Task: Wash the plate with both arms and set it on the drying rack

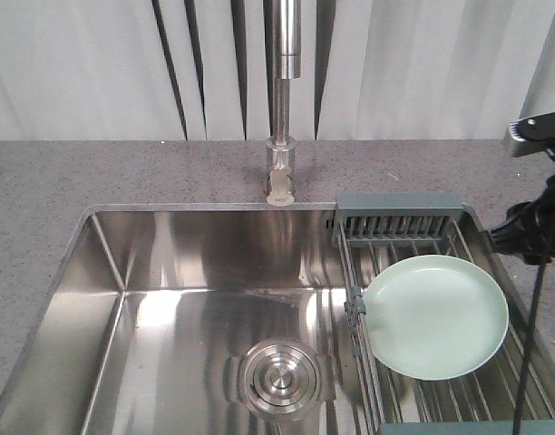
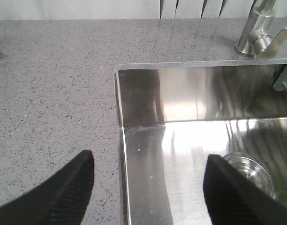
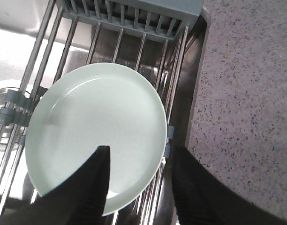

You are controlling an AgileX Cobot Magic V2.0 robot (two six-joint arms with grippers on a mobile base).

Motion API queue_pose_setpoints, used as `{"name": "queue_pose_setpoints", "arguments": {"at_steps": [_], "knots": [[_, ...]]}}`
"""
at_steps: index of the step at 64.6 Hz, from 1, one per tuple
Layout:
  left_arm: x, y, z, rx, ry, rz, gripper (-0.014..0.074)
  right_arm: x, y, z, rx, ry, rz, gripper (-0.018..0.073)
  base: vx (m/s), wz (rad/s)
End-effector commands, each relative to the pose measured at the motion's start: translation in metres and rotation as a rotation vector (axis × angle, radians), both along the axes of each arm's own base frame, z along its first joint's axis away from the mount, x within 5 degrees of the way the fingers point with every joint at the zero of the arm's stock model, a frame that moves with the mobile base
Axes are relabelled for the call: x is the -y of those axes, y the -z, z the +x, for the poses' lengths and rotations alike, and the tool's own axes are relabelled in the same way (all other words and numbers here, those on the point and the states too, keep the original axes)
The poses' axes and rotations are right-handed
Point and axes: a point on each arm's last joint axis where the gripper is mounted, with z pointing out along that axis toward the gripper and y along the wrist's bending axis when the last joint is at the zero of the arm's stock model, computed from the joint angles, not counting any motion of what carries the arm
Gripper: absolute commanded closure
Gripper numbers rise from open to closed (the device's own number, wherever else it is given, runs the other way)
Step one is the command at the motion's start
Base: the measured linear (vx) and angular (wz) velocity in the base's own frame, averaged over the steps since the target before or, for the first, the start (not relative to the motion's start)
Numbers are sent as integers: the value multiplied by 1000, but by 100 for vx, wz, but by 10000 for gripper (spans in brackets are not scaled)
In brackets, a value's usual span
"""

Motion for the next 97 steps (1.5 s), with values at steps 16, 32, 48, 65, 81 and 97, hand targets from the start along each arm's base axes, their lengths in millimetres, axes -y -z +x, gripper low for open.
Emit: {"name": "queue_pose_setpoints", "arguments": {"at_steps": [16,32,48,65,81,97], "knots": [[1,-13,2,79,7,-21,132,3,-33,-87,290,20,75,258,0,0],[1,-13,2,79,7,-21,132,5,-32,-143,426,16,100,258,0,0],[1,-13,2,79,7,-21,132,6,-22,-176,493,11,123,258,0,0],[1,-13,2,79,7,-21,132,4,-13,-185,497,7,158,258,0,0],[1,-13,2,79,7,-21,132,3,-14,-185,511,8,168,258,0,0],[1,-13,2,79,7,-21,132,3,-13,-185,506,7,167,258,0,0]]}}
